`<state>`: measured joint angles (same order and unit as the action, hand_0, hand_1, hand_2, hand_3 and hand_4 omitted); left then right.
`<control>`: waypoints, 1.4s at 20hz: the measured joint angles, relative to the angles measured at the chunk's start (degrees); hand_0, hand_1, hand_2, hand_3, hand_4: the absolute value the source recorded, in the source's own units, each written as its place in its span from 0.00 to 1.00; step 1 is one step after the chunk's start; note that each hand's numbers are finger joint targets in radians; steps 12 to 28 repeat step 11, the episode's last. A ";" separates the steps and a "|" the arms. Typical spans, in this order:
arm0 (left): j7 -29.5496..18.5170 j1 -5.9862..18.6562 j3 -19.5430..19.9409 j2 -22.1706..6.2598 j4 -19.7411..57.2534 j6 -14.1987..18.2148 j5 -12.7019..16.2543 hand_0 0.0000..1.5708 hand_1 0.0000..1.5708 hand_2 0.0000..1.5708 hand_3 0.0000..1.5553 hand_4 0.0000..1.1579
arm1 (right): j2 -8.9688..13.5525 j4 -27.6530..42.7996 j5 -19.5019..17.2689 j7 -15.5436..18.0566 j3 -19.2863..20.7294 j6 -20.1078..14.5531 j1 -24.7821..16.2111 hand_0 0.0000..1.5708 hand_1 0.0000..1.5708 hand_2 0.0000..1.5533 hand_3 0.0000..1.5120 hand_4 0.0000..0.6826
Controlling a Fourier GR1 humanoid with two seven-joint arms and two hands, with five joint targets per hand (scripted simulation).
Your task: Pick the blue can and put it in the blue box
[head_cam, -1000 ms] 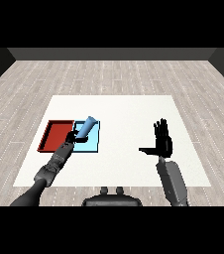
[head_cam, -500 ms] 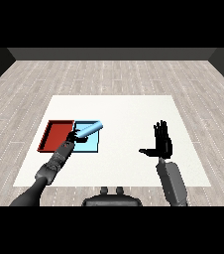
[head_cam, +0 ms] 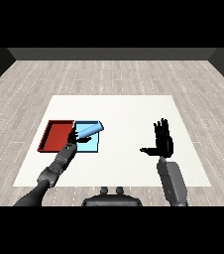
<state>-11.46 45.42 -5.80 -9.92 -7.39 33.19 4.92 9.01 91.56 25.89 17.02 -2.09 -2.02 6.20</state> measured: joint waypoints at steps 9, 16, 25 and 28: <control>-22.58 -6.16 4.05 0.57 -19.57 -3.81 5.06 0.00 0.00 0.00 0.00 0.00 | 0.34 0.79 -0.13 -0.40 -0.02 0.51 -1.54 0.00 0.00 0.00 0.00 0.00; -26.03 -8.73 3.52 1.55 -24.93 -6.27 5.74 0.00 0.00 0.00 0.00 0.00 | 1.24 1.06 -0.35 -0.73 0.20 0.94 -1.94 0.00 0.00 0.00 0.00 0.00; -26.03 -8.73 3.52 1.55 -24.93 -6.27 5.74 0.00 0.00 0.00 0.00 0.00 | 1.24 1.06 -0.35 -0.73 0.20 0.94 -1.94 0.00 0.00 0.00 0.00 0.00; -26.03 -8.73 3.52 1.55 -24.93 -6.27 5.74 0.00 0.00 0.00 0.00 0.00 | 1.24 1.06 -0.35 -0.73 0.20 0.94 -1.94 0.00 0.00 0.00 0.00 0.00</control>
